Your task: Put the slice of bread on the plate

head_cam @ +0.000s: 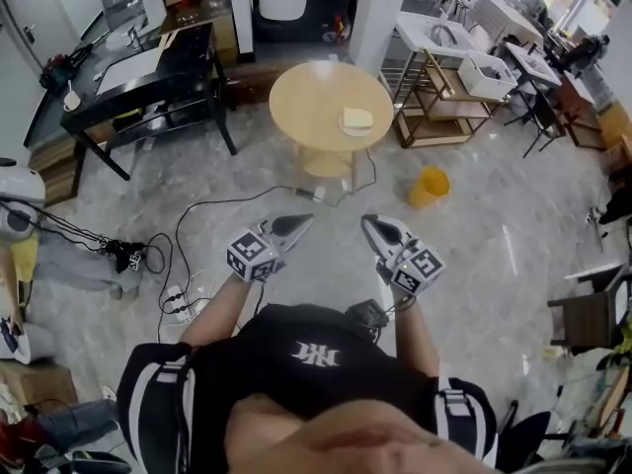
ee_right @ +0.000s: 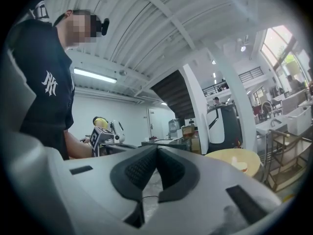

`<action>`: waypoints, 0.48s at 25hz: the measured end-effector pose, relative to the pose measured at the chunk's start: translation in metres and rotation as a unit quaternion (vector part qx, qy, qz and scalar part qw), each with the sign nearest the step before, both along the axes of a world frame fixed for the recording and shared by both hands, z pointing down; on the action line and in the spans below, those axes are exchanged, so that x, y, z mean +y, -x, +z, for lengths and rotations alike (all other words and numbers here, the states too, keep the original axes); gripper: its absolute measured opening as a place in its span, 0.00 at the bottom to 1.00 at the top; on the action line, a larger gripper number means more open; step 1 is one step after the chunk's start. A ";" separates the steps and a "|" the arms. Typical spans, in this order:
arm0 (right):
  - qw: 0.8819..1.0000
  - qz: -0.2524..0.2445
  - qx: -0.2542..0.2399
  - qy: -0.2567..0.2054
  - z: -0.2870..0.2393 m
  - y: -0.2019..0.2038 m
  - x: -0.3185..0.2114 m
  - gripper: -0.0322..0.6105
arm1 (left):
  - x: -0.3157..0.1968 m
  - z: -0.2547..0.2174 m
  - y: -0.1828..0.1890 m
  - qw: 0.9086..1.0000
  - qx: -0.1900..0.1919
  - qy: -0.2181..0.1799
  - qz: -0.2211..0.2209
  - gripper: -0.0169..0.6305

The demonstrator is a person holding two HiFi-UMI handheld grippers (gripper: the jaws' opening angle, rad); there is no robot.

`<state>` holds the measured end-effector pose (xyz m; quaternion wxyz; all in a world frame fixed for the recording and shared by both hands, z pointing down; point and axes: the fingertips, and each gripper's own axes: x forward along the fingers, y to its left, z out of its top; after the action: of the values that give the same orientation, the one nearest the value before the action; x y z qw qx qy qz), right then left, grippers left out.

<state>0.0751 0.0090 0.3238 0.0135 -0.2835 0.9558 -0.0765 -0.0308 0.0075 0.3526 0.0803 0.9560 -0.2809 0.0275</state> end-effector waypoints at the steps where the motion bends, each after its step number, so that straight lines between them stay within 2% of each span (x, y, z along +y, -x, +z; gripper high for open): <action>1: 1.000 -0.005 0.003 0.002 -0.001 -0.002 0.000 0.05 | 0.000 -0.004 -0.004 1.000 0.004 -0.002 0.000 0.05; 5: 1.000 -0.013 0.007 0.012 0.002 -0.009 0.003 0.05 | 0.001 -0.003 -0.015 1.000 -0.001 -0.004 0.002 0.05; 12: 0.999 -0.028 0.009 0.015 0.008 -0.015 0.014 0.05 | 0.016 0.006 -0.021 1.000 -0.001 0.016 -0.005 0.05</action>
<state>0.0897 0.0230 0.3315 -0.0015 -0.2577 0.9621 -0.0888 -0.0093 0.0230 0.3587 0.0956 0.9533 -0.2848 0.0324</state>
